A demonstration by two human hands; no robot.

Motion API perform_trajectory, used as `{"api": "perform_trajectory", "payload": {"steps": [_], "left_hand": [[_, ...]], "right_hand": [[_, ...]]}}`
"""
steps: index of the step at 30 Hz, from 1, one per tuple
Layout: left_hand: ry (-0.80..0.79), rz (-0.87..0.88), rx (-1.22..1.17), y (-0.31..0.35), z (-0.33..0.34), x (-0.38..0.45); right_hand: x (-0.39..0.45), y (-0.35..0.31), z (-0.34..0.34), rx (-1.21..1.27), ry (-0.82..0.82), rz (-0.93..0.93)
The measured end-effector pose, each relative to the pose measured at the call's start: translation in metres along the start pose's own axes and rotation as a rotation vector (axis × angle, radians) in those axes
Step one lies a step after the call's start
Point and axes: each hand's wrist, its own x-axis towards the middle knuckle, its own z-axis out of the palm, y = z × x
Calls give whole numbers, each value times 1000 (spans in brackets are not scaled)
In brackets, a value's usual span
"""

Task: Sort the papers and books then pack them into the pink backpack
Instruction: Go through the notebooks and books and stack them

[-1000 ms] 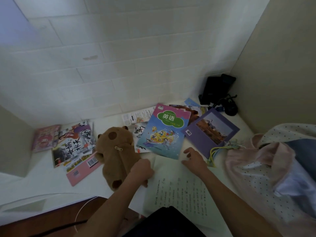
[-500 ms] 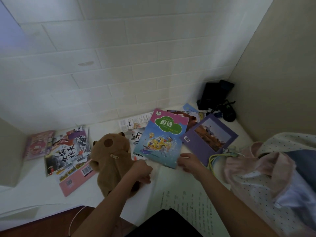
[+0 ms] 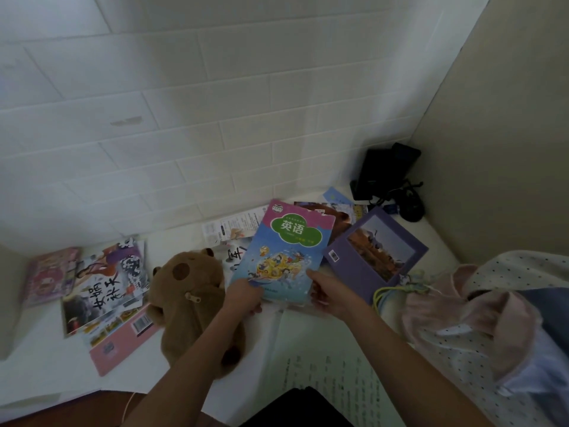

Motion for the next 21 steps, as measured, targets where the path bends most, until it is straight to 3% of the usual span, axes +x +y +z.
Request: {"api": "perform_trajectory", "payload": {"steps": [3,6,11,13,18,21], "left_hand": [[-35,-34,-11,-1,-4,5],[-22,-25,-55,-5,-5,10],[387,82,-71,-13,-16,16],[429,56,-209,-9,-24,18],[210,133,-429,4,-33,18],[-7,150,-802,15,-36,4]], "right_hand": [[0,2,16,40,-124,-77],[-3,9,34,101,-93,-175],[-10,8,27,123,-45,-247],[-16,2,13,31,-18,-301],[-43,-10,-29,-305,-100,-348],[-64,-21,-47,-512,-217,-367]]}}
